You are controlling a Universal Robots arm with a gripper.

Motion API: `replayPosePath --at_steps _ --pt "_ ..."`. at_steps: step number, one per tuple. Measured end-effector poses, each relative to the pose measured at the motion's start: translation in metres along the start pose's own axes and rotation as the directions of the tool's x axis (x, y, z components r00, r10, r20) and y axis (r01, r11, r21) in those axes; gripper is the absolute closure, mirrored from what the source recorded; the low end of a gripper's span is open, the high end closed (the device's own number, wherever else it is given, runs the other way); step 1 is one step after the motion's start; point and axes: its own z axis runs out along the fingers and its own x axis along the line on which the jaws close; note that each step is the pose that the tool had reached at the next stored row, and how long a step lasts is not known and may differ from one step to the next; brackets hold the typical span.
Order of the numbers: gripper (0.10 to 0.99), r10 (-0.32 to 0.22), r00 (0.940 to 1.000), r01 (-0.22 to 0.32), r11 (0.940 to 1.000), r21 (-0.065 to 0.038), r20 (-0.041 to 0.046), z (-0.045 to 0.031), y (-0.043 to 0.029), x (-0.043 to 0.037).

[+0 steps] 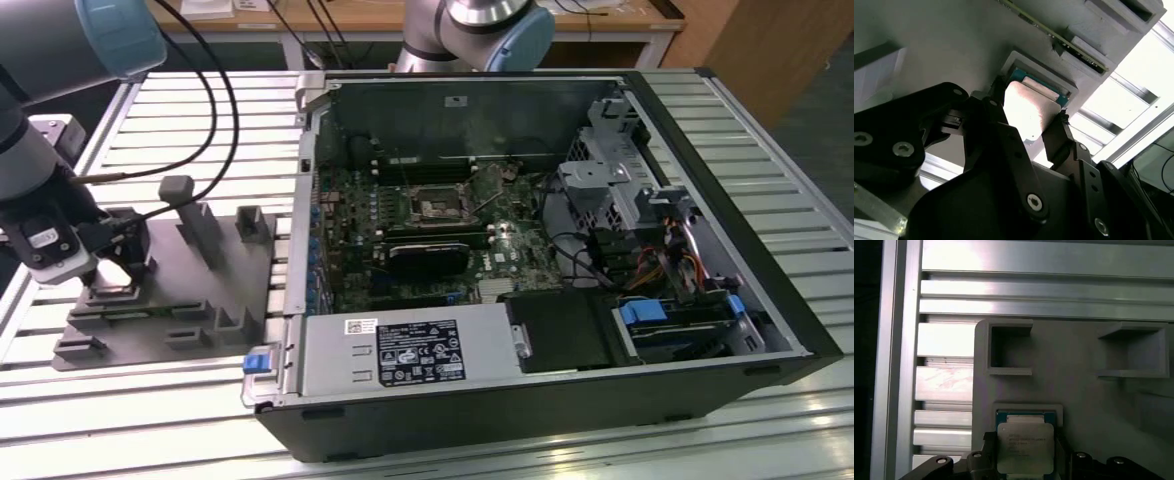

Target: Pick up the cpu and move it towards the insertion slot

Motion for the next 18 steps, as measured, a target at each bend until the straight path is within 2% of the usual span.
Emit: replayPosePath --at_steps 18 --pt "0.541 0.0 1.0 0.0 1.0 -0.002 0.0001 -0.0388 0.0019 0.0"
